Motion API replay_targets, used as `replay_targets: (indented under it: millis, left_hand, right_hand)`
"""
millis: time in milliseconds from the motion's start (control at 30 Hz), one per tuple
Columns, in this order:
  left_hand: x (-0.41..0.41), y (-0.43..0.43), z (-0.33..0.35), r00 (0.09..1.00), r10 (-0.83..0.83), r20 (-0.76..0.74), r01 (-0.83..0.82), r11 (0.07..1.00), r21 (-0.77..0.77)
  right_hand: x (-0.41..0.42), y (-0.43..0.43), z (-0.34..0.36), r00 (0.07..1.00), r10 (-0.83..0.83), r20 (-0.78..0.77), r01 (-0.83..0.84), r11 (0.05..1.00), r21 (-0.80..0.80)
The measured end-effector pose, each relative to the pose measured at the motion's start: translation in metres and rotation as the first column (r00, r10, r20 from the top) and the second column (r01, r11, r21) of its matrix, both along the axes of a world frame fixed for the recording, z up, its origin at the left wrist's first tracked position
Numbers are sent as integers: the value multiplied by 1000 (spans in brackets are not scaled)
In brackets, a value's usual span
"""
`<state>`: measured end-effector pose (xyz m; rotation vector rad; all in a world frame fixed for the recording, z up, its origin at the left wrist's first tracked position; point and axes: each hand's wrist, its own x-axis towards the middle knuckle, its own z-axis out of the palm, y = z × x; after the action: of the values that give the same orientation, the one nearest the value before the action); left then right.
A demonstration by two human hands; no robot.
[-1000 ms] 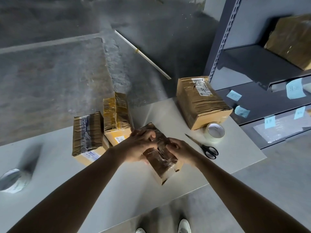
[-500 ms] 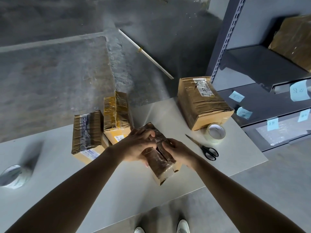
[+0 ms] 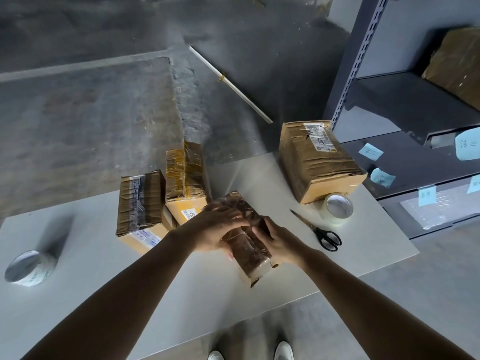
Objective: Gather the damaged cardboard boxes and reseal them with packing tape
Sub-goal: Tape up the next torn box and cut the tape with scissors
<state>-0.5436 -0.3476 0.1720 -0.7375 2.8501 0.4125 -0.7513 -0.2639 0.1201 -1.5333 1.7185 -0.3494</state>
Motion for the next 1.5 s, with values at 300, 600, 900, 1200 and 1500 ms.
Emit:
replay_targets:
  millis: [300,600,900,1200,1500]
  left_hand:
    - [18,-1,-16,984,164,-76,-157,983,92]
    - [16,2,-19,970,223,-95,-216,973,79]
    - [14,2,-20,914,403,-44,-387,899,203]
    - [1,11,-20,867,498,3,-493,858,146]
    - [-5,31,-14,758,632,159,-647,760,61]
  right_hand:
    - [-16,11,8,988,149,31,-144,982,-123]
    - [-34,22,7,974,221,59,-206,959,-192]
    - [-36,37,-3,968,236,87,-187,906,-380]
    - [-30,47,-15,950,40,-310,-257,667,-699]
    - [-31,44,-5,986,-18,-167,-101,731,-674]
